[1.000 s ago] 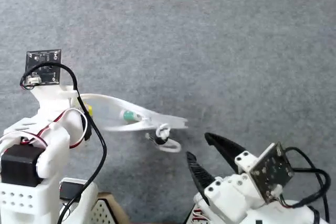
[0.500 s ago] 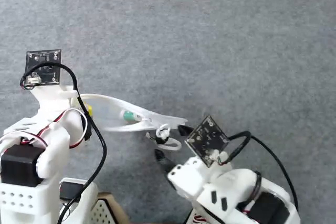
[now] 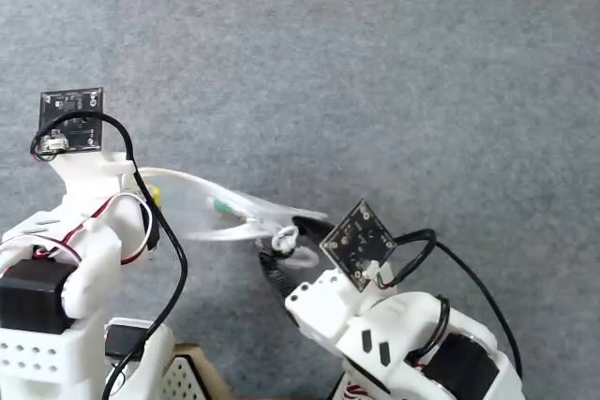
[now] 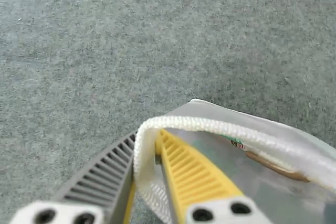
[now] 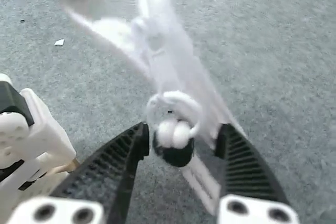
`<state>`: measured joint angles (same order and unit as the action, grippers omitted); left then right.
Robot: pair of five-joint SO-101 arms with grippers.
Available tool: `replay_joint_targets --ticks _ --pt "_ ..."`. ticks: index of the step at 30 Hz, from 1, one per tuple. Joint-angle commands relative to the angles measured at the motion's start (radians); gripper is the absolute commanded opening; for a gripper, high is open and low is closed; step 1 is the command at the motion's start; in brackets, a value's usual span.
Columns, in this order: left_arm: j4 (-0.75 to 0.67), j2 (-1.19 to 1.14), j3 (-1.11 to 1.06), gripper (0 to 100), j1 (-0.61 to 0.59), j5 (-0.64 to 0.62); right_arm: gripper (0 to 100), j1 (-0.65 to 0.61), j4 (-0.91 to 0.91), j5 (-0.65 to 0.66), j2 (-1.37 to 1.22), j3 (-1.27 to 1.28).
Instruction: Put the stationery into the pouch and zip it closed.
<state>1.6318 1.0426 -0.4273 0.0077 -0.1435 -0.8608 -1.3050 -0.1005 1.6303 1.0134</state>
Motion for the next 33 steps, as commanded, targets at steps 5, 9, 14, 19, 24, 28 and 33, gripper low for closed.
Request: replay_joint_targets --ticks 5,9,14,19,24,28,33 --pt "-0.025 -0.002 0.018 3 -0.004 -0.005 6.3 0.029 0.028 0.000 0.002 -0.038" --pt "-0.025 -0.002 0.018 3 -0.004 -0.005 6.7 0.031 0.025 0.000 0.002 -0.038" --pt "-0.025 -0.002 0.018 3 -0.004 -0.005 6.8 0.081 0.012 0.003 0.004 -0.056" --pt "-0.025 -0.002 0.018 3 -0.004 -0.005 6.8 0.087 -0.095 0.109 0.004 -0.134" --pt "-0.025 -0.002 0.018 3 -0.004 -0.005 6.8 0.092 -0.175 0.124 0.004 -0.160" --pt "-0.025 -0.002 0.018 3 -0.004 -0.005 6.6 0.092 -0.187 0.124 0.004 -0.159" --pt "-0.025 -0.002 0.018 3 -0.004 -0.005 5.7 0.094 -0.201 0.124 0.004 -0.165"
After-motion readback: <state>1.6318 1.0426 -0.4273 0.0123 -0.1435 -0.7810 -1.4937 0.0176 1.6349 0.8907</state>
